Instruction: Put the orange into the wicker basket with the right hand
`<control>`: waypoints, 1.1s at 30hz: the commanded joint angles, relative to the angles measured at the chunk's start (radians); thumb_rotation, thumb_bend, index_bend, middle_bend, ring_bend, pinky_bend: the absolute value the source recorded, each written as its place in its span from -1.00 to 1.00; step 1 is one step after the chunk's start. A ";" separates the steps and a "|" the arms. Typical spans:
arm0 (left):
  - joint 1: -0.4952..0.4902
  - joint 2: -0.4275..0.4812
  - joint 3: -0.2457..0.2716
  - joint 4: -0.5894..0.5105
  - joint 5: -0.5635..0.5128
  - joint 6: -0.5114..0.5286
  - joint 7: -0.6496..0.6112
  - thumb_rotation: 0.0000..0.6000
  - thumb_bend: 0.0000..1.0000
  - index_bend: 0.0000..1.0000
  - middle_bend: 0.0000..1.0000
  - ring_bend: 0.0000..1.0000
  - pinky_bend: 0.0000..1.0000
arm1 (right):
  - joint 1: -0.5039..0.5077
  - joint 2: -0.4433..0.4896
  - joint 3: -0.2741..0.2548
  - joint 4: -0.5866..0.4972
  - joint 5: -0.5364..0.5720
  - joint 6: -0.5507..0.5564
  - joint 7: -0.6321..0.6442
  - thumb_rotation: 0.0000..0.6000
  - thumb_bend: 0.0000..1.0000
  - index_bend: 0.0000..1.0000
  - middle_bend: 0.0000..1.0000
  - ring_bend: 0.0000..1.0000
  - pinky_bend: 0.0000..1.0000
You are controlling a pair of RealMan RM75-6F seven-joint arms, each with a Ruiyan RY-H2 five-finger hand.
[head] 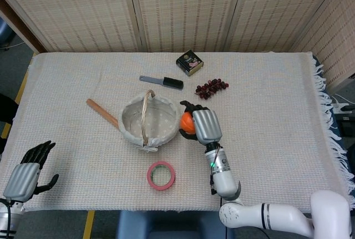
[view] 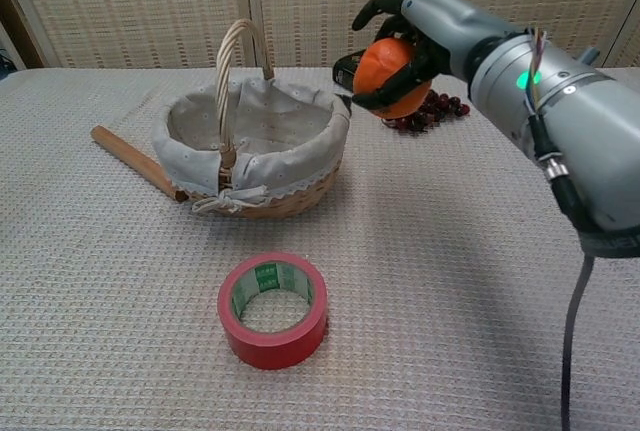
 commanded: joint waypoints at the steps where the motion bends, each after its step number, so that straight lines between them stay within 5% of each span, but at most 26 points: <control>1: 0.001 0.001 0.001 0.001 0.000 0.000 -0.005 1.00 -0.31 -1.00 -1.00 -1.00 -0.84 | 0.062 -0.082 0.030 0.075 0.033 -0.007 -0.028 1.00 -0.45 -0.49 0.38 0.46 0.72; 7: 0.000 0.005 0.004 0.001 0.005 -0.002 -0.010 1.00 -0.31 -1.00 -1.00 -1.00 -0.84 | 0.152 -0.196 0.061 0.210 0.043 -0.019 -0.027 1.00 -0.45 -0.43 0.38 0.44 0.72; 12: -0.001 0.010 0.005 -0.003 0.003 -0.008 -0.020 1.00 -0.31 -1.00 -1.00 -1.00 -0.84 | 0.191 -0.254 0.075 0.307 0.038 -0.020 -0.002 1.00 -0.45 -0.38 0.38 0.34 0.49; 14: -0.001 0.010 0.005 -0.003 0.005 -0.009 -0.023 1.00 -0.31 -1.00 -1.00 -1.00 -0.84 | 0.195 -0.263 0.068 0.327 0.032 -0.025 0.007 1.00 -0.45 -0.36 0.30 0.22 0.35; 16: -0.002 0.011 0.006 -0.003 0.005 -0.011 -0.024 1.00 -0.31 -1.00 -1.00 -1.00 -0.84 | 0.196 -0.267 0.061 0.336 0.031 -0.035 0.016 1.00 -0.46 -0.24 0.01 -0.12 0.05; 20: -0.002 0.011 0.006 -0.003 0.005 -0.011 -0.025 1.00 -0.31 -1.00 -1.00 -1.00 -0.84 | 0.196 -0.262 0.059 0.334 0.030 -0.040 0.019 1.00 -0.63 -0.90 -0.65 -0.81 -0.55; 22: -0.002 0.011 0.006 -0.003 0.004 -0.011 -0.024 1.00 -0.31 -1.00 -1.00 -1.00 -0.84 | 0.195 -0.254 0.065 0.326 0.024 -0.035 0.021 1.00 -0.71 -1.00 -0.88 -0.98 -0.70; 29: -0.003 0.011 0.006 -0.004 0.003 -0.012 -0.022 1.00 -0.31 -1.00 -1.00 -1.00 -0.84 | 0.182 -0.200 0.068 0.261 0.005 -0.012 -0.003 1.00 -0.76 -1.00 -1.00 -1.00 -0.79; 33: -0.003 0.011 0.004 -0.002 0.000 -0.012 -0.022 1.00 -0.31 -1.00 -1.00 -1.00 -0.84 | 0.129 -0.106 0.028 0.131 -0.005 0.012 -0.046 1.00 -0.76 -1.00 -1.00 -1.00 -0.80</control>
